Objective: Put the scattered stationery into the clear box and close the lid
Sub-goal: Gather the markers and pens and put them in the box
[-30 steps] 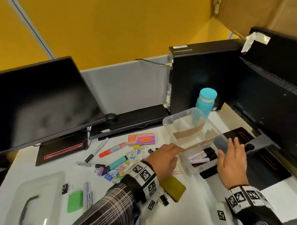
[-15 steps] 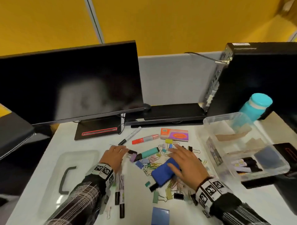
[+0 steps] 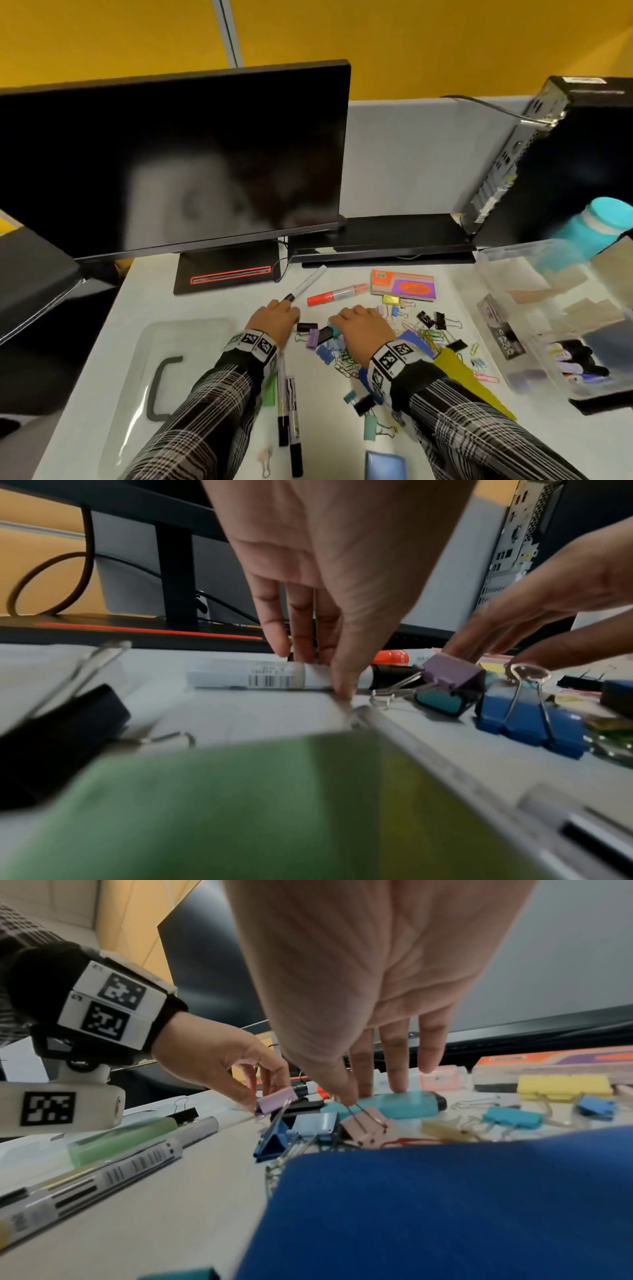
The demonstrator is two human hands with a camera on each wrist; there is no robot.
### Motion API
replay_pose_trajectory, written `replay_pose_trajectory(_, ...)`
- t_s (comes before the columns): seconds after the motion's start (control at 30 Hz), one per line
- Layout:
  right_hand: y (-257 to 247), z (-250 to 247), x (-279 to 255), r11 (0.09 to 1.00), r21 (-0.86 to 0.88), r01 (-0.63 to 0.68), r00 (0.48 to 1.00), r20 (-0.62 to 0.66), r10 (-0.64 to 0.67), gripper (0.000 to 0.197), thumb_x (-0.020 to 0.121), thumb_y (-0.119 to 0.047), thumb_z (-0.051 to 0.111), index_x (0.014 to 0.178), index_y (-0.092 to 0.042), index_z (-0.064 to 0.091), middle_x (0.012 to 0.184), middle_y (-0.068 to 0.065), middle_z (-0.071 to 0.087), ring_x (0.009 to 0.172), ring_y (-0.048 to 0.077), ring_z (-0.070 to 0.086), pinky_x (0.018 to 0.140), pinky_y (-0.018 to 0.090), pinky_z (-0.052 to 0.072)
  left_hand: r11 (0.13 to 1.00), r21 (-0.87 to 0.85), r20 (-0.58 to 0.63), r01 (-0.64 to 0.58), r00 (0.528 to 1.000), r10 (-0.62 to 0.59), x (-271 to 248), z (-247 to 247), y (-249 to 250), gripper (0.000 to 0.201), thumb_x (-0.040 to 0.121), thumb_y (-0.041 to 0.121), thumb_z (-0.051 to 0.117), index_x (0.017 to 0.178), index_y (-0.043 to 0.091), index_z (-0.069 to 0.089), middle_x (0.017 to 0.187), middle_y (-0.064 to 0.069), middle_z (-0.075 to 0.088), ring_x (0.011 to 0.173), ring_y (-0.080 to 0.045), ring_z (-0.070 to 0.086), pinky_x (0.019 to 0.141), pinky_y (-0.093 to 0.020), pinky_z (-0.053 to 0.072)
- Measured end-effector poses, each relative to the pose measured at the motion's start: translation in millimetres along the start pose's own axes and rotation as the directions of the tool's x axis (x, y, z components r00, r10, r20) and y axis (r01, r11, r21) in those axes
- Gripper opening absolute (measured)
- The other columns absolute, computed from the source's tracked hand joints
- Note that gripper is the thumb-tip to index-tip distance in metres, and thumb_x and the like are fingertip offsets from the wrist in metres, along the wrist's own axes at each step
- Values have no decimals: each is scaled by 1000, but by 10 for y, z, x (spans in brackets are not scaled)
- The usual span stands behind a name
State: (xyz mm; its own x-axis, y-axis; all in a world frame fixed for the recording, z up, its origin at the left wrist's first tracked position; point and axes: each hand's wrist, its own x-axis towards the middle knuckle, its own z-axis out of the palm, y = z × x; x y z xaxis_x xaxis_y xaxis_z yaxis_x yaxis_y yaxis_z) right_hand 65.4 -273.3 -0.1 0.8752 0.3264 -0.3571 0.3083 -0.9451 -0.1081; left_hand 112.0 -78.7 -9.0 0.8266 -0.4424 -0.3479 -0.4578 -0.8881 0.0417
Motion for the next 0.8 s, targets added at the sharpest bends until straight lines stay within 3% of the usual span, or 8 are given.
replay_pose_trajectory(0.2, -44, 9, 104, 995, 73, -63, 998, 5, 63, 49, 86, -16, 55, 133, -22, 44, 130, 5, 45, 122, 27, 38, 101, 40, 35, 983, -176, -218, -47, 976, 8, -212, -251, -27, 22, 90, 16, 47, 112, 17, 47, 110, -2, 47, 87, -17, 49, 79, -27, 46)
replay_pose_trajectory(0.3, -60, 30, 111, 991, 102, -81, 997, 18, 80, 47, 86, -26, 56, 131, -23, 42, 128, 6, 43, 119, 26, 37, 100, 40, 35, 968, -194, -258, -158, 960, 106, -476, -361, -23, 19, 92, 21, 45, 110, 19, 47, 107, 2, 45, 78, -12, 44, 74, -23, 41)
replay_pose_trajectory(0.43, -81, 29, 97, 987, 95, -126, 992, 17, 125, 38, 86, -28, 54, 121, -18, 43, 124, 8, 42, 113, 26, 39, 97, 39, 38, 938, -78, -136, -338, 936, 326, -855, -214, 22, 22, 88, 20, 46, 109, 20, 54, 107, 1, 51, 85, -19, 52, 77, -31, 46)
replay_pose_trajectory(0.53, -116, 40, 95, 981, 112, -160, 987, 19, 158, 37, 88, -35, 46, 120, -17, 43, 126, 6, 41, 115, 26, 38, 99, 40, 35, 883, 46, 4, -468, 884, 468, -1018, 1, 49, 26, 80, 20, 56, 106, 25, 57, 101, 4, 57, 84, -18, 58, 70, -31, 50)
replay_pose_trajectory(0.67, -161, 39, 98, 984, 139, -112, 993, 35, 108, 36, 86, -39, 47, 117, -21, 43, 122, 4, 41, 112, 24, 39, 96, 40, 36, 805, 144, 128, -576, 817, 562, -1073, 256, 52, 47, 59, 26, 75, 101, 34, 55, 98, 12, 58, 78, -8, 58, 63, -21, 50)
replay_pose_trajectory(0.8, -198, 16, 110, 984, 145, -99, 994, 59, 91, 32, 87, -28, 51, 116, -20, 42, 121, 6, 43, 110, 25, 41, 95, 40, 37, 758, 208, 145, -618, 786, 601, -1005, 352, 104, 46, 56, 33, 82, 95, 35, 57, 94, 14, 59, 77, -6, 57, 61, -19, 51)
